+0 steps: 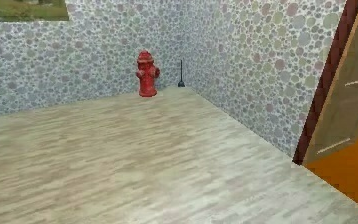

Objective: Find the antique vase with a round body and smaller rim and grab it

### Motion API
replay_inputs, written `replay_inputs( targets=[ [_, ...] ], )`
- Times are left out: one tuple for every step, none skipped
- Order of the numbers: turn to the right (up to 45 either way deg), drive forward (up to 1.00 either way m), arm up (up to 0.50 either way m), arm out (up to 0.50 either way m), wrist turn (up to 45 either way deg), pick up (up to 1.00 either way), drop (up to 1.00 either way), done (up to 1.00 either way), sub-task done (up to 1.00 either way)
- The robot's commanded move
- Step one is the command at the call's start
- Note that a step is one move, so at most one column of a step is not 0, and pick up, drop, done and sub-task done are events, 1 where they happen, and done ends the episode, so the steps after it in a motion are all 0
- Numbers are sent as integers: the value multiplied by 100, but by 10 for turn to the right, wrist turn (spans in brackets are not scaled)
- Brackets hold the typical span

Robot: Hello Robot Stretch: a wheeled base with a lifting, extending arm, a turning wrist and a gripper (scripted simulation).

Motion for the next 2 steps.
replay_inputs(
  targets=[
    [30,0,0,0,0,0,0,0,0],
    [0,10,0,0,0,0,0,0,0]
  ],
)
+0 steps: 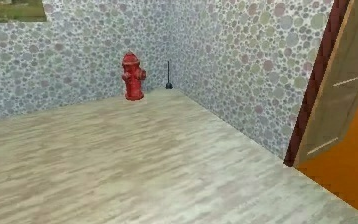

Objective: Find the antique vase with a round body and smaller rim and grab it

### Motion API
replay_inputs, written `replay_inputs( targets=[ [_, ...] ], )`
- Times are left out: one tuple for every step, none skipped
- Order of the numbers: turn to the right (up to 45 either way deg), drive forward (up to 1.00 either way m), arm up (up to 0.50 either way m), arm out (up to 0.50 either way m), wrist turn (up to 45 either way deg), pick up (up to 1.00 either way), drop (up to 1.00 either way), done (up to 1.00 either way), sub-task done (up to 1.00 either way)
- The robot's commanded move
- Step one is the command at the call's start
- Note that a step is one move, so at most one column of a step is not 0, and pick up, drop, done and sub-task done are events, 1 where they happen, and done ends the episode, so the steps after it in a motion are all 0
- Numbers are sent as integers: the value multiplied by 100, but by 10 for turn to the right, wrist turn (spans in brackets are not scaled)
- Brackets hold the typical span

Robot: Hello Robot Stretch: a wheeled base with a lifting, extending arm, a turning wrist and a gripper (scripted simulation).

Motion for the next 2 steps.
replay_inputs(
  targets=[
    [120,0,0,0,0,0,0,0,0],
    [0,30,0,0,0,0,0,0,0]
  ],
)
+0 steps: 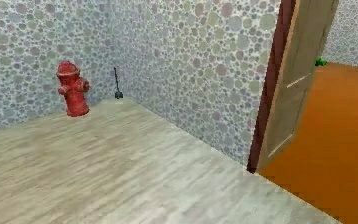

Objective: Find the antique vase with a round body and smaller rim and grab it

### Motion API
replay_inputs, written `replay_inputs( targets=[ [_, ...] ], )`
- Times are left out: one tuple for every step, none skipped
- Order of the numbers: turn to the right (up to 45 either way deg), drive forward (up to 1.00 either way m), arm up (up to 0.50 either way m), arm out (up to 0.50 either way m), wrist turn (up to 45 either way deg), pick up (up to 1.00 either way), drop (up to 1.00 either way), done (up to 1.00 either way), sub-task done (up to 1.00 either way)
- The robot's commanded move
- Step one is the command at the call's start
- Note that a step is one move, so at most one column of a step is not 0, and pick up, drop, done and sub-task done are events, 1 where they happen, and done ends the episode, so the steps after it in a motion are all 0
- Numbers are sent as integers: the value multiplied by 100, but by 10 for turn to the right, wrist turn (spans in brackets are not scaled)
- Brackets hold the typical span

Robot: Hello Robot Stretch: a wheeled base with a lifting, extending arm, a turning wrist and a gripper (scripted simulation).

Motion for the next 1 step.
replay_inputs(
  targets=[
    [420,0,0,0,0,0,0,0,0]
  ],
)
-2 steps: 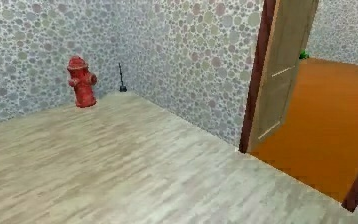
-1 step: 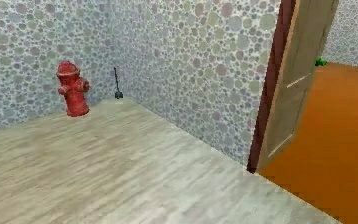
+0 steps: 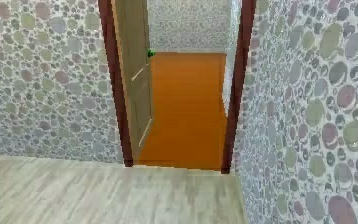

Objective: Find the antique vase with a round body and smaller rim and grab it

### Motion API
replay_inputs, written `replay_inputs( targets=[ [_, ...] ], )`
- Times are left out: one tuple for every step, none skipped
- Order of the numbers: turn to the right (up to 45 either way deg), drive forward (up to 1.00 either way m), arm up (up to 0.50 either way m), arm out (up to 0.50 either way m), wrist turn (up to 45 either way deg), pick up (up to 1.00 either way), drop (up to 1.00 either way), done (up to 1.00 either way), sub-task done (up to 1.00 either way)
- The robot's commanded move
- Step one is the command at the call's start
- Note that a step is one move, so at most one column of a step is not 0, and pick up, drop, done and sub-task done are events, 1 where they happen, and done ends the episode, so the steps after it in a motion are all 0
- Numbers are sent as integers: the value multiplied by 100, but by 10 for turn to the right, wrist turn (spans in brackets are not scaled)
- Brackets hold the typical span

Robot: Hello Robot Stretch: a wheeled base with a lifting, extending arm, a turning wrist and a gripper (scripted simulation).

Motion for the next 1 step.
replay_inputs(
  targets=[
    [0,100,0,0,0,0,0,0,0]
  ],
)
